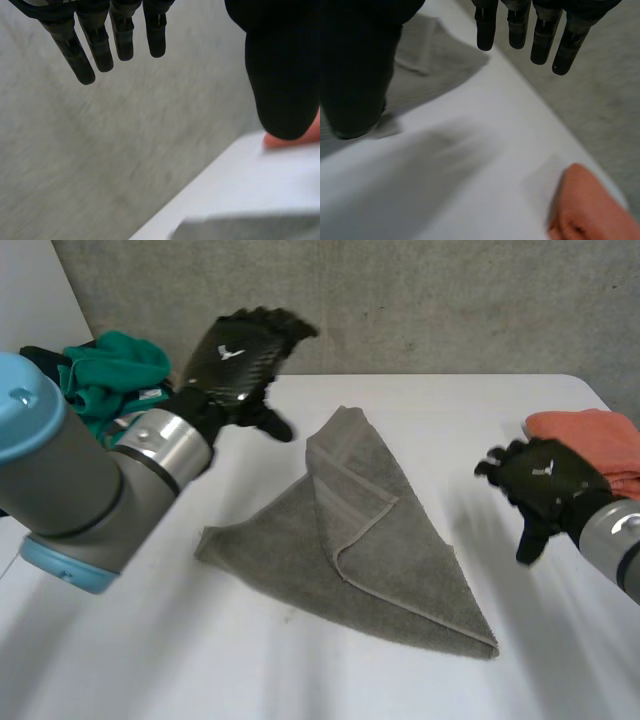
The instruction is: Fold the laundry.
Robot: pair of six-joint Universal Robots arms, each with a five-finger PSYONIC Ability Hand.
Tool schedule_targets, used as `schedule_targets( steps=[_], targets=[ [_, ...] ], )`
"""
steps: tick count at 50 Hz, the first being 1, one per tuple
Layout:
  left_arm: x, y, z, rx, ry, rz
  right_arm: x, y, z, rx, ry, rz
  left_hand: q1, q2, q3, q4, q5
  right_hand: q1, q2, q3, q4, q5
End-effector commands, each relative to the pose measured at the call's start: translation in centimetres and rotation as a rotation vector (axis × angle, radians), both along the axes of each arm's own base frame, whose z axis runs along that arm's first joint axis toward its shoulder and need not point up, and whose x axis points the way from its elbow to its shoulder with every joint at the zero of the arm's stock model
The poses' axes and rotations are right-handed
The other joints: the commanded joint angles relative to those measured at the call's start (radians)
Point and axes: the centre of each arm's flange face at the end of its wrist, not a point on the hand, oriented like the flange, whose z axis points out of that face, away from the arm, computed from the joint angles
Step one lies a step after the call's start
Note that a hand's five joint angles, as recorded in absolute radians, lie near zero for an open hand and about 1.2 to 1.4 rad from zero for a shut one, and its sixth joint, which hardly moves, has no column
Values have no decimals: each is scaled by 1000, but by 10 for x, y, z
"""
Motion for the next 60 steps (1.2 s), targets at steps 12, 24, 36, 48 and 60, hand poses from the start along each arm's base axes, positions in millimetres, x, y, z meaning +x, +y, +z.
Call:
schedule_targets(
  steps=[12, 24, 36, 48, 60],
  targets=[
    [-12, 7, -115, -108, -559, -292, 31, 65, -66, 161, 115, 118, 95, 102, 98, 106, 115, -41, -52, -37, -61, -61],
    [-43, 21, -157, -232, -684, -399, 29, 63, -74, 175, 125, 98, 297, 304, 301, 308, 318, -41, -52, -37, -61, -61],
    [-56, 20, -165, -247, -676, -420, 29, 62, -74, 168, 121, 99, 612, 618, 615, 622, 632, -41, -52, -37, -61, -61],
    [-58, 21, -175, -238, -686, -431, 30, 60, -73, 153, 117, 97, 721, 728, 724, 731, 741, -41, -52, -37, -61, -61],
    [-60, 23, -175, -238, -696, -419, 29, 60, -72, 149, 116, 94, 617, 624, 620, 627, 637, -41, -52, -37, -61, -61]
  ],
)
